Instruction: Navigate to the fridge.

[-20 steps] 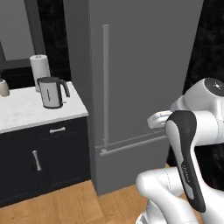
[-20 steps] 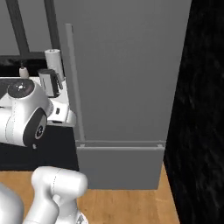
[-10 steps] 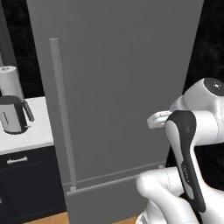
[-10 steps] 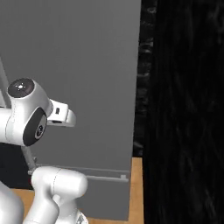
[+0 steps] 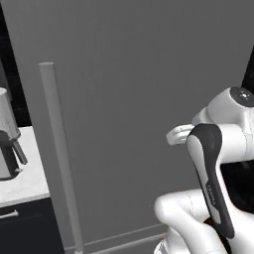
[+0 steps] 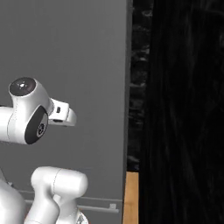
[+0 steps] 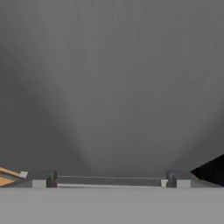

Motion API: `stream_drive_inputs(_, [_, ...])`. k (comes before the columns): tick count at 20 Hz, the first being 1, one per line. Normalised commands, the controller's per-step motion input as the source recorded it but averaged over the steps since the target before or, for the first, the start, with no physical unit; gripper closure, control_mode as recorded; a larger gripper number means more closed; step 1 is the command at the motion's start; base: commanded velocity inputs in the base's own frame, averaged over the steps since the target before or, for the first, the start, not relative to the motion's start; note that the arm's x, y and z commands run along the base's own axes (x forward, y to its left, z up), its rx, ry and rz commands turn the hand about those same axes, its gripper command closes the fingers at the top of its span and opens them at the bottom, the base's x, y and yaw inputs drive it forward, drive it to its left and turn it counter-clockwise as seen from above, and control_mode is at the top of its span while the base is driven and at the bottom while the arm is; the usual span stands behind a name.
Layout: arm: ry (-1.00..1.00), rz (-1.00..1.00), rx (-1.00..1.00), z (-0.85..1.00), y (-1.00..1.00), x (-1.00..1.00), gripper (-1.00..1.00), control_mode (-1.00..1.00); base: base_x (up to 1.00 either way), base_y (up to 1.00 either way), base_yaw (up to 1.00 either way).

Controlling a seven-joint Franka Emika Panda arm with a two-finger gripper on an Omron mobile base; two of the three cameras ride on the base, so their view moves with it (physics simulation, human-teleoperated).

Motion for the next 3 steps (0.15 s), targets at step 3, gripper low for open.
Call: stream_drive_inputs(3, [0.0, 0.0, 0.0, 0.0, 0.0, 0.0, -1.0, 1.0, 1.0, 0.16, 0.33])
